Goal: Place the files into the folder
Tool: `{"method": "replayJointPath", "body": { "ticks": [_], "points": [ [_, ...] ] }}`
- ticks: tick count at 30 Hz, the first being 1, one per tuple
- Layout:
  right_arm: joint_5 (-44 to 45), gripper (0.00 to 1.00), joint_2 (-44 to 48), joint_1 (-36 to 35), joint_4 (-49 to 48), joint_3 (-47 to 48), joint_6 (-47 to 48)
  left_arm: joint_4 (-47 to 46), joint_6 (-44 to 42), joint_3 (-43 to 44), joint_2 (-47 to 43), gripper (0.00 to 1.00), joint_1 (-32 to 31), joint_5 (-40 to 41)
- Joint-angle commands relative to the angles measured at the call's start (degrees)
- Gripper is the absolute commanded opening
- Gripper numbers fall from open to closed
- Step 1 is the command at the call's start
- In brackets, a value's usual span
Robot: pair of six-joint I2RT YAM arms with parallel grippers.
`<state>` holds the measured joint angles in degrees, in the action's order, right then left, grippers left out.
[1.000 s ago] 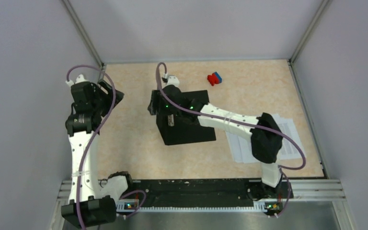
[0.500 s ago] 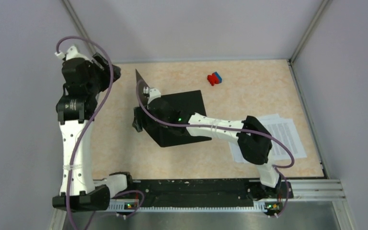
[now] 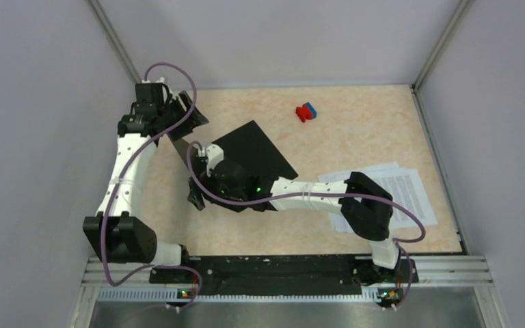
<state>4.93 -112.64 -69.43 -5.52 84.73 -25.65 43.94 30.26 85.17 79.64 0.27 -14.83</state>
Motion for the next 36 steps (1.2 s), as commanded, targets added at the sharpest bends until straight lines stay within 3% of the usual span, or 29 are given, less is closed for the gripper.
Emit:
{"method": "replayJointPath", "body": {
  "ticks": [1, 11, 17, 22, 25, 32, 36],
  "points": [
    [2.0, 0.94, 5.5, -2.1, -0.7, -0.1, 3.1, -2.3, -2.2, -3.9, 0.3, 0.69, 0.0, -0.7],
    [-0.2, 0.95, 22.5, -4.0, 3.4, -7.5, 3.1, -1.1, 2.0, -19.1, -6.6, 0.71, 1.6, 17.6],
    [8.4, 0.98, 28.7, -1.6, 10.6, -8.1, 3.2, -7.0, 7.5, -29.1, -5.5, 0.71, 1.8, 16.7],
    [6.9, 0.96, 26.5, 9.8, 15.7, -9.2, -1.3, -11.9, 9.3, -30.1, 2.9, 0.68, 1.2, 11.5],
    [5.9, 0.95, 26.0, 14.3, 15.1, -11.9, -2.0, -13.2, 9.3, -27.1, 8.5, 0.68, -2.4, 11.8],
    [5.7, 0.95, 25.9, 18.4, 13.7, -16.5, -3.9, -14.6, 15.0, -21.3, 17.1, 0.67, -11.3, 18.1],
    [5.6, 0.95, 26.6, 18.9, 13.1, -18.6, -4.7, -15.8, 21.3, -22.3, 18.3, 0.58, -13.2, 23.6]
  ]
}}
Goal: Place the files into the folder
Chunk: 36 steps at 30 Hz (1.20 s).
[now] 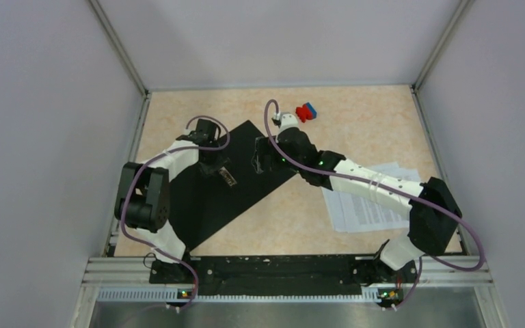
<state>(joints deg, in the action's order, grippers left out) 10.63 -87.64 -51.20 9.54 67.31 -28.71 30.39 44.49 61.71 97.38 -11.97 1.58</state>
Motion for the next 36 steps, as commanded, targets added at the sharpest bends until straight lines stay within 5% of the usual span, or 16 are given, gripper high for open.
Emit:
{"method": "replayJointPath", "body": {
  "ticks": [1, 9, 19, 26, 31, 36],
  "points": [
    [0.1, 0.94, 1.9, 0.8, -1.9, -1.6, -1.6, -2.2, 7.6, 1.3, 1.0, 0.55, -1.5, 8.1],
    [-0.2, 0.94, 3.1, 2.2, -2.0, -4.1, -2.2, -1.7, 6.2, 2.4, 4.0, 0.46, -5.7, 11.8],
    [0.4, 0.94, 3.6, 3.3, -2.2, -5.5, -2.3, -3.9, -3.9, 3.6, 6.1, 0.04, -8.3, 8.8],
    [0.6, 0.94, 3.6, 3.7, -2.1, -6.6, -2.6, -4.6, -8.6, 1.7, 5.7, 0.01, -11.5, 4.4],
    [0.3, 0.93, 3.5, 4.1, -2.7, -8.7, -3.3, -5.9, -4.3, -2.3, 3.2, 0.00, -13.8, 1.6],
    [-5.2, 0.93, 3.2, 5.9, -5.7, -11.2, -5.6, -8.4, 1.8, -4.9, -0.7, 0.21, -15.7, -0.3]
  ]
}}
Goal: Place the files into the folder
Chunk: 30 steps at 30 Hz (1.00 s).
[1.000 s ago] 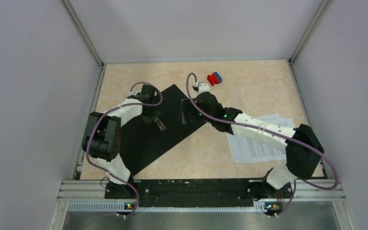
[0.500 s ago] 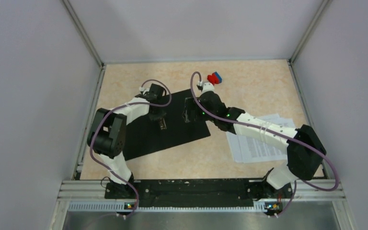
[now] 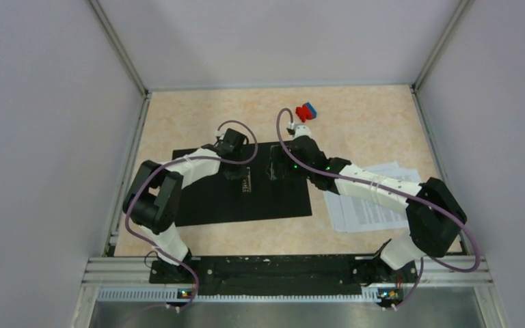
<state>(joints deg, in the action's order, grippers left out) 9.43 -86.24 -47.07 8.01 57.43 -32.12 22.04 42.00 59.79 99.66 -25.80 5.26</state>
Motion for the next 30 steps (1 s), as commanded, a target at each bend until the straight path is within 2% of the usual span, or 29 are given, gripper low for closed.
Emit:
{"method": "replayJointPath", "body": {
  "ticks": [1, 4, 8, 10, 14, 18, 24, 27, 30],
  "points": [
    [-5.5, 0.93, 1.6, 2.1, -5.3, -2.0, -2.8, 0.6, 3.6, -2.5, -4.3, 0.23, -1.7, -3.2],
    [-10.3, 0.92, 0.8, 2.7, -8.8, -3.9, -4.9, 4.7, 0.1, 1.2, -6.7, 0.28, -0.3, -2.7],
    [-16.1, 0.89, -2.0, 3.3, -13.4, -5.0, -8.3, 7.1, -3.5, 3.5, -8.1, 0.28, 2.7, -4.6],
    [-18.5, 0.87, -3.6, 3.3, -16.0, -5.4, -10.0, 7.0, -5.4, 4.1, -7.5, 0.26, 4.0, -7.2],
    [-24.3, 0.80, -8.3, 3.3, -22.5, -5.8, -15.2, 6.6, -9.0, 7.7, -1.9, 0.16, 5.2, -14.2],
    [-28.5, 0.73, -12.8, 3.2, -27.6, -5.5, -19.7, 5.3, -11.3, 8.8, 2.4, 0.13, 5.9, -18.5],
    [-28.8, 0.66, -16.6, 2.4, -29.3, -4.4, -22.2, 6.5, -11.6, 7.4, 3.1, 0.15, 6.0, -13.5],
    [-28.3, 0.63, -18.1, 1.4, -29.0, -3.0, -22.2, 5.3, -11.1, 5.6, 2.6, 0.21, 6.0, -12.8],
    [-28.5, 0.55, -19.9, 0.5, -28.4, -1.2, -22.4, 4.9, -11.0, 5.2, 3.4, 0.22, 6.0, -12.3]
  ]
}}
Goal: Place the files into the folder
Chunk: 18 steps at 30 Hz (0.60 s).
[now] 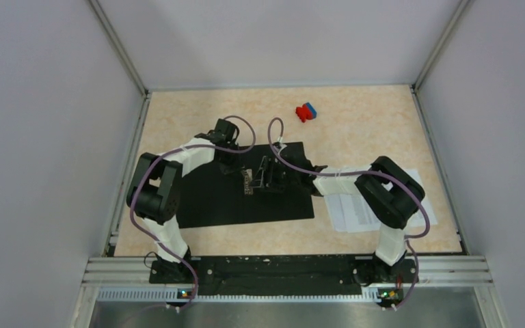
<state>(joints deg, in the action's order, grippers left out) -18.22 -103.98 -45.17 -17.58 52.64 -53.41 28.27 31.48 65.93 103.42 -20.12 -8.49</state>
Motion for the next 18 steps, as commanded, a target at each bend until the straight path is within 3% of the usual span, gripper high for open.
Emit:
{"method": "replayJointPath", "body": {
  "ticks": [1, 9, 18],
  "points": [
    [-0.9, 0.52, -2.8, -1.8, -2.8, 4.1, -1.2, -1.7, -0.5, -1.1, 0.0, 0.22, 0.3, 1.2],
    [-1.4, 0.35, -6.9, -2.3, -4.3, 5.9, -2.6, -4.5, 1.4, -3.9, 0.7, 0.22, 0.3, 0.6],
    [-2.1, 0.31, -10.6, -2.4, -7.9, 5.6, -5.6, -5.0, 2.6, -5.3, 1.5, 0.20, 0.3, 1.0]
  ]
}}
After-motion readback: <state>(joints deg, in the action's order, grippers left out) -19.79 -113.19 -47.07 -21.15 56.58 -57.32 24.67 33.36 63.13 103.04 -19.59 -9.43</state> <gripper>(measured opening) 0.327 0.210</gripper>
